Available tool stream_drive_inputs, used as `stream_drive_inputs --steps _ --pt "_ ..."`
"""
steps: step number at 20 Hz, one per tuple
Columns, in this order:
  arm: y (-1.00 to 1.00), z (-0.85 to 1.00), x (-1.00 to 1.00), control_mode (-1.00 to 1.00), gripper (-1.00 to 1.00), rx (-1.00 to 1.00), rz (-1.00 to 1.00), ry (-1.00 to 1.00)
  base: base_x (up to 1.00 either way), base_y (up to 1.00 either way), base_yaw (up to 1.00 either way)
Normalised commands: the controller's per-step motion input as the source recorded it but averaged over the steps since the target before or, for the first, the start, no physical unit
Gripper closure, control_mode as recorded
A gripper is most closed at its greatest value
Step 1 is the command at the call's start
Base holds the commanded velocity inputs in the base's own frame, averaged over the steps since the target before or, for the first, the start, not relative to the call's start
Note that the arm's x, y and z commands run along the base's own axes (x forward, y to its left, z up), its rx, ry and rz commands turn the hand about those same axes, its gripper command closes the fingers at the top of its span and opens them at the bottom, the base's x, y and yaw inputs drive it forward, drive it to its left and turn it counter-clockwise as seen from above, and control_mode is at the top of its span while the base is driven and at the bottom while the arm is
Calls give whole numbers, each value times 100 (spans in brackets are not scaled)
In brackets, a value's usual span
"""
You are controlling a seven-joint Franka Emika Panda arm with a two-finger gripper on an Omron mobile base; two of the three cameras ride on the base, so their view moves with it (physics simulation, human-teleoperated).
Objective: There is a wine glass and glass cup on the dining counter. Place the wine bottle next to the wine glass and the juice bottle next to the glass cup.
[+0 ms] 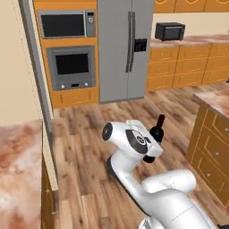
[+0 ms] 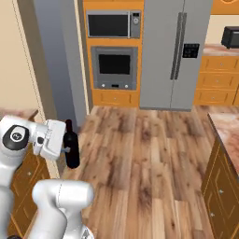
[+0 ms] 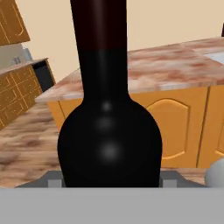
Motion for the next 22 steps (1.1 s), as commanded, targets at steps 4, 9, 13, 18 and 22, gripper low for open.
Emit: stream_drive_inputs --steps 4,9,13,18,22 --pt "0 0 0 100 100 0 0 0 49 0 -49" --pt "0 0 0 100 100 0 0 0 85 0 -13" --pt "0 0 0 100 100 0 0 0 94 0 -3" --pt "0 0 0 100 100 0 0 0 93 0 -2" --pt "0 0 0 100 100 0 0 0 92 0 -4"
